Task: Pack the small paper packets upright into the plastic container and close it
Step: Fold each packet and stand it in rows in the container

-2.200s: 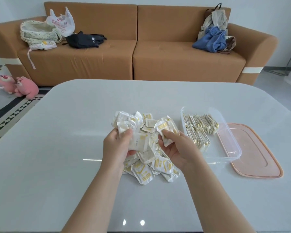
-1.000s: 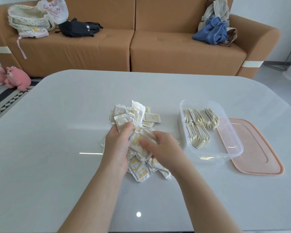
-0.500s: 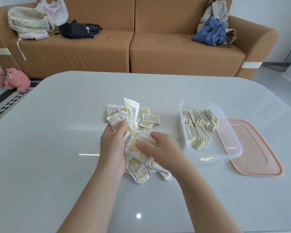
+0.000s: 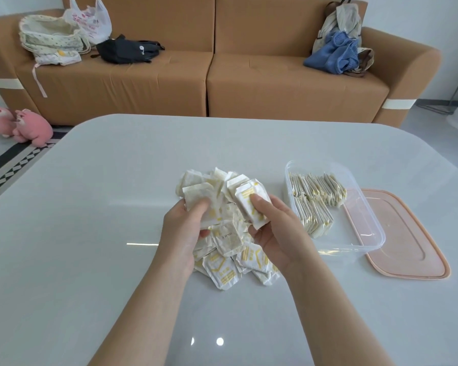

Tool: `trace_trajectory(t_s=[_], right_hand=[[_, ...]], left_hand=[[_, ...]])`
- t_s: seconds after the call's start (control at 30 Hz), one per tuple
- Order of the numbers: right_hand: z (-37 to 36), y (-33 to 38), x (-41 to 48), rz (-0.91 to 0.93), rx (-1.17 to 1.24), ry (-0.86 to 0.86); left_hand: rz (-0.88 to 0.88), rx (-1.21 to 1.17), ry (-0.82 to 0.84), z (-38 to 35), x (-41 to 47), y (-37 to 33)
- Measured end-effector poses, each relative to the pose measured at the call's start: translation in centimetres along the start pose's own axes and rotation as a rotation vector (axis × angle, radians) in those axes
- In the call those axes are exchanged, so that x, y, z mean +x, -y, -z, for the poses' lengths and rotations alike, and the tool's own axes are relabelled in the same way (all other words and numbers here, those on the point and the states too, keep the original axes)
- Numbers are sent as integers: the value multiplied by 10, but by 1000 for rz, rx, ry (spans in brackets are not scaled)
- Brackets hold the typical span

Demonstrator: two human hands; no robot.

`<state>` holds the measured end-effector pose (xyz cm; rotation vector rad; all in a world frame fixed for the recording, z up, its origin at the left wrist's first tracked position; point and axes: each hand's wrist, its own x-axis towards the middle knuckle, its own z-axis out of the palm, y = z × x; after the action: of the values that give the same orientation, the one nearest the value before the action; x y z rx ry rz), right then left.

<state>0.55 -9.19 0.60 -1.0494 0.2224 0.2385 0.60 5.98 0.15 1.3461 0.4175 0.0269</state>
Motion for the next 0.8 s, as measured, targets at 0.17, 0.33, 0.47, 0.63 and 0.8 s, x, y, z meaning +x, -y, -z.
trace_trajectory(t_s=[0.17, 0.33, 0.47, 0.63, 0.8], right_hand=[[1, -8, 4, 93, -269, -134], [1, -10, 4, 217, -532, -193], [2, -14, 5, 301, -760, -218], [-2, -14, 2, 264, -939, -116], [-2, -11, 4, 174, -708, -127]], left_hand=[[-22, 78, 148, -8, -8, 0], [-28, 61, 195, -6, -7, -3], [-56, 97, 179, -5, -8, 0], [-85, 106, 115, -4, -8, 2], [-62, 20, 68, -5, -6, 0]])
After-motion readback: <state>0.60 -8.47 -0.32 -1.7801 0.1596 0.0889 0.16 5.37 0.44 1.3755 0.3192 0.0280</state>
